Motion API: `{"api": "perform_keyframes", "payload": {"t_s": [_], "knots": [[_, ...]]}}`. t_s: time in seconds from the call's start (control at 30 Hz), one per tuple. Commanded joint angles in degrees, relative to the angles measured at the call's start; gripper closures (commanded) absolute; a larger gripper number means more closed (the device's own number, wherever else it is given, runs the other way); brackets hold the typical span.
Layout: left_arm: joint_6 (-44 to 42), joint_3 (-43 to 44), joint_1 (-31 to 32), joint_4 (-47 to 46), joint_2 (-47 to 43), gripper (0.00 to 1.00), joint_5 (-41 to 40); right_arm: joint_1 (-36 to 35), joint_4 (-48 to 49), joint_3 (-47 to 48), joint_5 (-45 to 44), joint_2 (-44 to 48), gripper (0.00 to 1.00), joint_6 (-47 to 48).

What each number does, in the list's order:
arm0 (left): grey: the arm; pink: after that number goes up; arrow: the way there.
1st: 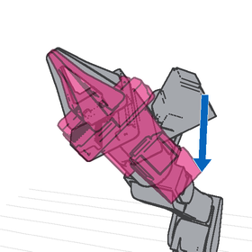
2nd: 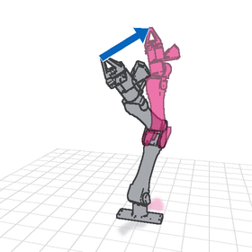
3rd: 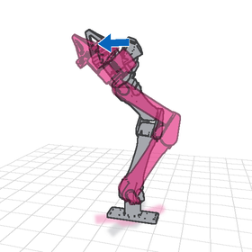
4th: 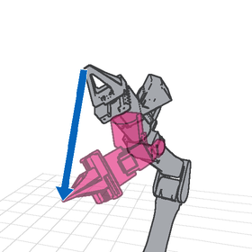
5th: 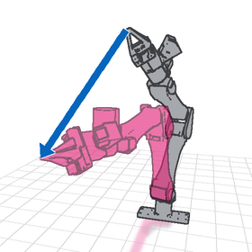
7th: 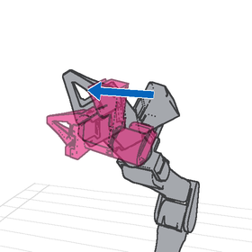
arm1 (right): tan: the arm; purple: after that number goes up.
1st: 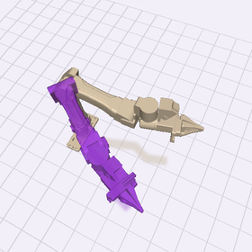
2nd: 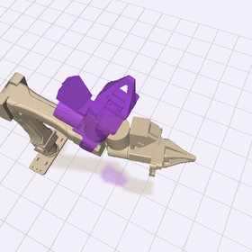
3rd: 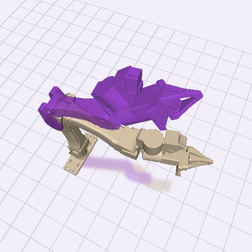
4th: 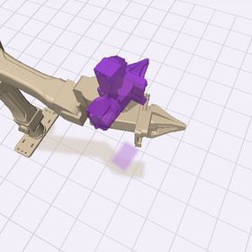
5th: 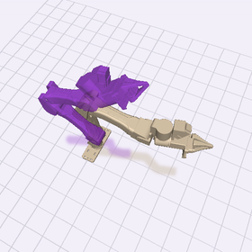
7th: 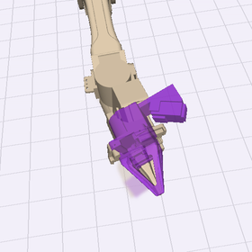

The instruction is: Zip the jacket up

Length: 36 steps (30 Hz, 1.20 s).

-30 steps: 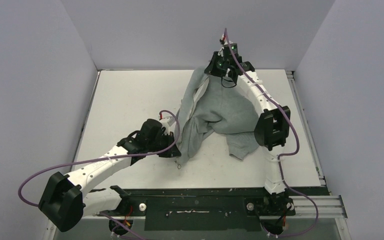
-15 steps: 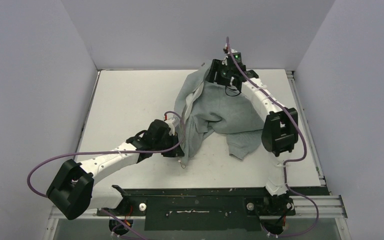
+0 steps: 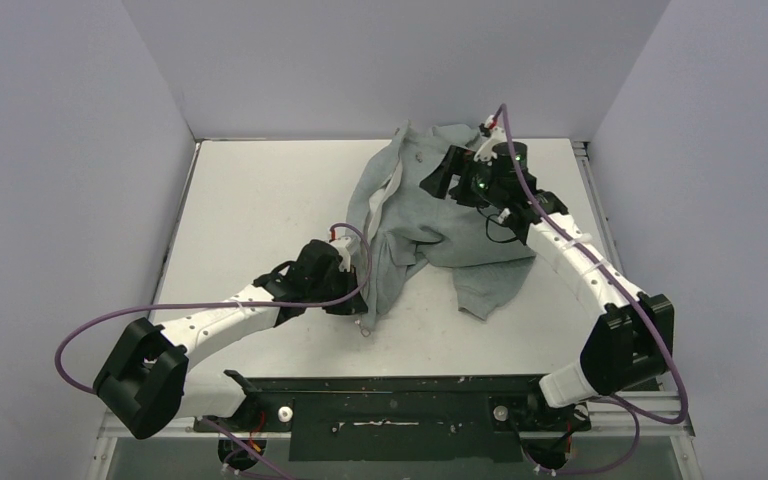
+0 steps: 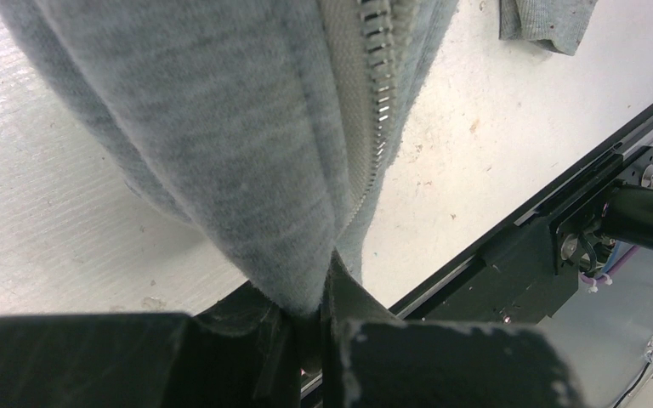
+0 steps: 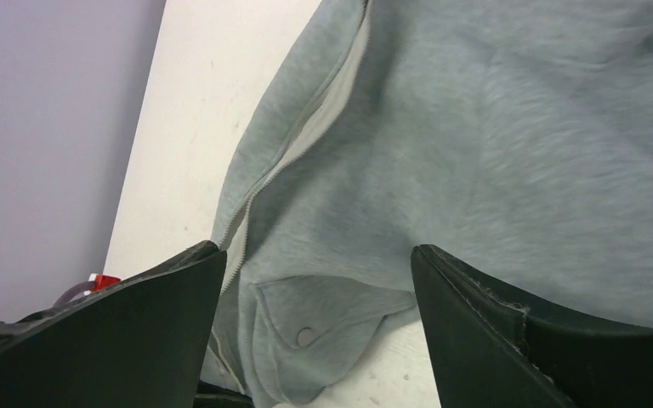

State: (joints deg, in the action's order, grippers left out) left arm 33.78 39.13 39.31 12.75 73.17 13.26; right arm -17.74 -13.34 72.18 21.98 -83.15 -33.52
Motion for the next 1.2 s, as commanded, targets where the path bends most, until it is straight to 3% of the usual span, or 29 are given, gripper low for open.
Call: {"api": "perform_keyframes", "payload": {"t_s": [0.0, 0.47, 0.77, 1.0, 1.17], "knots": [[-0.6, -0.4, 0.5, -2.2, -1.4, 1.00, -1.2, -3.7, 1.8, 1.9, -1.8, -3.8, 0.16, -3.0], [-0.2, -0.2, 2.1, -2.9, -1.3, 1.00, -2.5, -5.5, 1.1, 24.9, -7.7, -30.7, 0.12, -6.8], [-0.2, -0.5, 2.8, -3.2, -1.3, 1.00, -2.2, -6.3, -1.0, 39.2, -6.9, -41.0, 0.22, -3.9], [0.0, -1.0, 3.2, -2.8, -2.1, 1.00, -2.5, -6.3, -2.6, 44.4, -8.5, -45.5, 0.40, -3.5], [0.4, -2.0, 3.3, -2.3, -3.4, 1.00, -3.1, -5.6, -4.1, 46.6, -9.6, -47.1, 0.66, -2.8]]}}
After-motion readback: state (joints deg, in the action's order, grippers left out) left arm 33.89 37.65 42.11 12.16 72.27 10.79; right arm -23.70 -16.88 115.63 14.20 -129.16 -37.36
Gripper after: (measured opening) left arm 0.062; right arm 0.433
